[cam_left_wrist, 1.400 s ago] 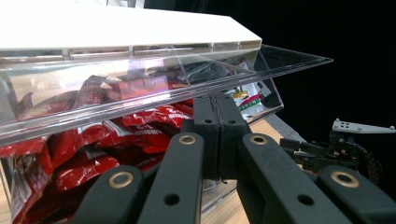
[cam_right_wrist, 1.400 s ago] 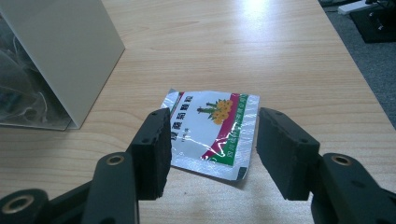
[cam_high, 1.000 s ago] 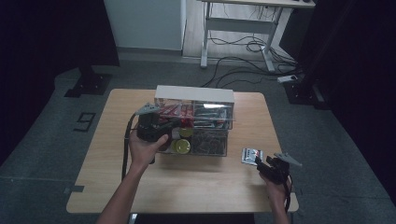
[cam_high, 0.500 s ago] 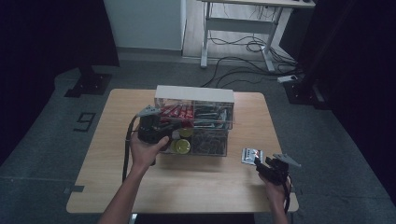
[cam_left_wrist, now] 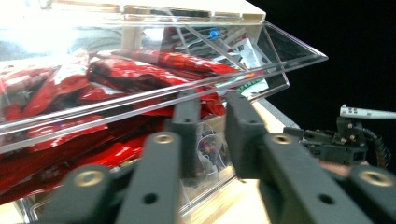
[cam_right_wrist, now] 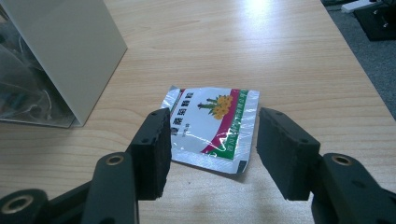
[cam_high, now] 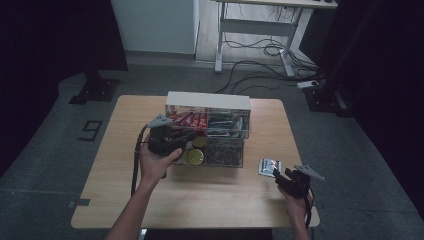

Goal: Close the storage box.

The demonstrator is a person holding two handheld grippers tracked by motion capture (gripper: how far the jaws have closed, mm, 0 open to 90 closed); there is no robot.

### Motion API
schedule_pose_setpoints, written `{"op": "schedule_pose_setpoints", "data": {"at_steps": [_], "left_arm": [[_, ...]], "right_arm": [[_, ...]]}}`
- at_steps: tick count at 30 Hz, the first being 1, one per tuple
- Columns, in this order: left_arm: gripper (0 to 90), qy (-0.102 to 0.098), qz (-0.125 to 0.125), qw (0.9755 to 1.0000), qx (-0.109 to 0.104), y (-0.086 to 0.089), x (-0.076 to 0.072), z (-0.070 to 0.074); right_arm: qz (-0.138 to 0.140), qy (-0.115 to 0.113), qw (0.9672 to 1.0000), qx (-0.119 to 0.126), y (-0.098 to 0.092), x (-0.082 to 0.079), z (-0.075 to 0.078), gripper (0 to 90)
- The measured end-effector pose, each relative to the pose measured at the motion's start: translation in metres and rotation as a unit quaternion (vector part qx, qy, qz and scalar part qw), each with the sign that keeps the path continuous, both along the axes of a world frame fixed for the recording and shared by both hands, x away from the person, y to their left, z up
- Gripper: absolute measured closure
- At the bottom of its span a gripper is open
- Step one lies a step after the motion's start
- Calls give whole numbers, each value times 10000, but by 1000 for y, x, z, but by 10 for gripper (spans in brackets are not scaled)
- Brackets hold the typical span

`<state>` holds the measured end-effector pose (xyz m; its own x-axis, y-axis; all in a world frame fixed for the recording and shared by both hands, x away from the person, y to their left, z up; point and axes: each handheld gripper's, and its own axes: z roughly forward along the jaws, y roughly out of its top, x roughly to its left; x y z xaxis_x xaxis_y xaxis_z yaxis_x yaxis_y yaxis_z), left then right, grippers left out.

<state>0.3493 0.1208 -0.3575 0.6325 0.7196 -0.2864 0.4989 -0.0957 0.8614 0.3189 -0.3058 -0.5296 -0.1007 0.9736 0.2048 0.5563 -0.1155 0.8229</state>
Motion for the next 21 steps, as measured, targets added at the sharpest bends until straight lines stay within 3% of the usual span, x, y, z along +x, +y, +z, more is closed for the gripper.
{"op": "schedule_pose_setpoints", "data": {"at_steps": [7,10,21], "left_arm": [[590,-205,-76,9997,102,-2,-7,-1],[563,-199,-157,9997,65,-1,-10,-2],[492,-482,-216,9983,240,5,-27,-11]], "right_arm": [[-3,-14,10000,31,-1,-2,1,444],[15,-40,10000,24,-1,-3,1,444],[299,-239,9993,-13,2,-9,4,436]]}}
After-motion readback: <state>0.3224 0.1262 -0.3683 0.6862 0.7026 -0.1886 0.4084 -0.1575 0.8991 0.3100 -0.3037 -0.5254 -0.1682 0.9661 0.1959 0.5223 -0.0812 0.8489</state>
